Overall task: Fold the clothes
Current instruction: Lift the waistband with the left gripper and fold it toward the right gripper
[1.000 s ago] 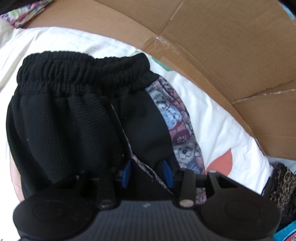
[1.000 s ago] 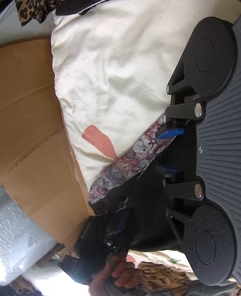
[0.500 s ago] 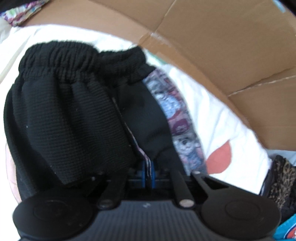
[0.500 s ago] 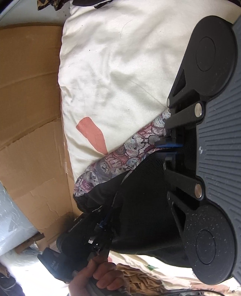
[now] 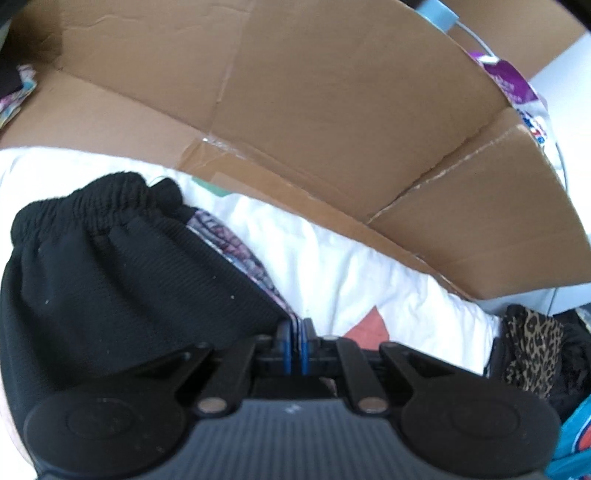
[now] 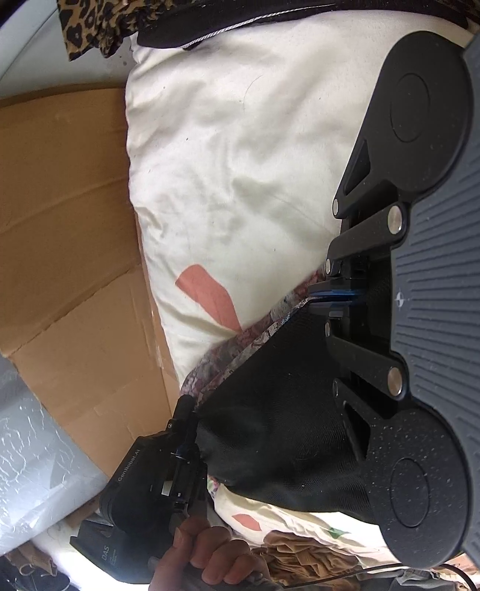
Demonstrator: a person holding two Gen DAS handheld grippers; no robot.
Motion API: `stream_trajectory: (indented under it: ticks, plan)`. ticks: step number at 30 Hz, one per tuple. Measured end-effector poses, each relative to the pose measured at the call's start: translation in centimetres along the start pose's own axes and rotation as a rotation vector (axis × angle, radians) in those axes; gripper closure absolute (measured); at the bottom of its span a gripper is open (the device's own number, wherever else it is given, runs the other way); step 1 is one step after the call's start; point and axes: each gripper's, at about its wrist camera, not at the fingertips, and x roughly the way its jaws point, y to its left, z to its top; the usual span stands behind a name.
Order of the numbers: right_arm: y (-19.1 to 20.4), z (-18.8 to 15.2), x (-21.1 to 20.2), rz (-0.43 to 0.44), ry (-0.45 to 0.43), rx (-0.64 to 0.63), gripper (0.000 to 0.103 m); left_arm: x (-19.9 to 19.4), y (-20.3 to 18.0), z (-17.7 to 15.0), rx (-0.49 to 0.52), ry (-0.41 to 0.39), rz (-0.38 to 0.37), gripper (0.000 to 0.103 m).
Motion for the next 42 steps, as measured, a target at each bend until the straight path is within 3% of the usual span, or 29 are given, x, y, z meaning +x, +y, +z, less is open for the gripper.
stream_trajectory:
  ticks: [2, 7, 12, 15, 17, 21, 30, 37, 38, 40, 42]
  plan:
    - [-0.3, -0.1, 0.4, -0.008, 0.008, 0.007, 0.103, 1.2, -1.7, -0.5, 0.025, -0.002, 0.004, 0.098]
    - [-0.6, -0.3, 1.2, -0.029, 0.028, 0.016, 0.102, 3.3, -1.1, -0.5, 0.038, 0.043, 0.003, 0.095]
    - [-0.5, -0.3, 1.0, -0.04, 0.036, 0.013, 0.099, 0.9, -1.4, 0.0, 0.061, 0.033, -0.023, 0.084]
    - [-0.5, -0.4, 0.8, -0.041, 0.037, 0.018, 0.099, -1.4, -1.6, 0.6, 0.105, -0.016, -0.006, 0.084]
    - [-0.5, -0.4, 0.8, -0.043, 0.038, 0.014, 0.099, -2.6, -1.2, 1.3, 0.099, -0.034, 0.009, 0.083]
    - [-0.5, -0.5, 0.8, -0.041, 0.04, 0.013, 0.099, -3.2, 0.2, 2.8, 0.058, -0.062, 0.061, 0.065]
    - [-0.8, -0.5, 1.1, -0.028, 0.041, 0.019, 0.097, 0.1, 2.7, 3.7, -0.068, -0.036, 0.095, 0.054]
    - [-0.9, -0.7, 1.1, -0.024, 0.041, 0.015, 0.096, 2.5, 3.7, 3.7, -0.162, -0.015, 0.114, 0.059]
    - [-0.9, -0.7, 1.1, -0.024, 0.041, 0.015, 0.096, 2.8, 3.8, 3.8, -0.168, -0.013, 0.122, 0.062]
    - [-0.9, -0.8, 1.1, -0.022, 0.042, 0.016, 0.096, 3.0, 3.8, 3.7, -0.174, -0.011, 0.154, 0.086]
    - [-1.0, -0.8, 1.1, -0.022, 0.043, 0.02, 0.096, 2.9, 4.0, 3.7, -0.178, -0.011, 0.159, 0.093]
